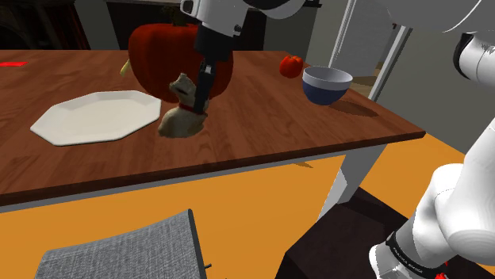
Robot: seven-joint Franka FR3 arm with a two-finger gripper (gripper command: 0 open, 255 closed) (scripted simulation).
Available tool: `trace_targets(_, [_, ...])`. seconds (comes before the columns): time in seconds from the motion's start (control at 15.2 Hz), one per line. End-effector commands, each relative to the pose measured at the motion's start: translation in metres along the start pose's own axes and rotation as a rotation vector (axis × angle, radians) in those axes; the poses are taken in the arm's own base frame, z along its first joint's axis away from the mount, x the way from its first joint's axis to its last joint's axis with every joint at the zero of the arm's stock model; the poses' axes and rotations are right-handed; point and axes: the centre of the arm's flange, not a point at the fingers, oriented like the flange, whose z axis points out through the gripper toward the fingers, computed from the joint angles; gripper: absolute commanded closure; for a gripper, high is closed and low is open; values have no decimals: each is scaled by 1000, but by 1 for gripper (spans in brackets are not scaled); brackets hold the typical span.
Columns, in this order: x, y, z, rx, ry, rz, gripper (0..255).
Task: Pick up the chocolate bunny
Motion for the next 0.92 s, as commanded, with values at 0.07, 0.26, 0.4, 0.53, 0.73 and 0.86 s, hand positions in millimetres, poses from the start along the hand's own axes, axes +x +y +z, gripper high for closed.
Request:
trace_targets(0.07, [-2, 4, 5, 2, -8, 6, 255])
trace_targets(0.26, [-4, 5, 6, 2, -8, 6, 255])
trace_targets(0.4, [1, 5, -5, 1, -8, 6, 255])
trace_targets(0.53, [4, 4, -15, 1, -8, 6, 255])
trace_targets(0.73, [9, 3, -30, 1, -8, 6, 255])
trace_targets(0.86, [12, 2, -40, 1, -8, 6, 255])
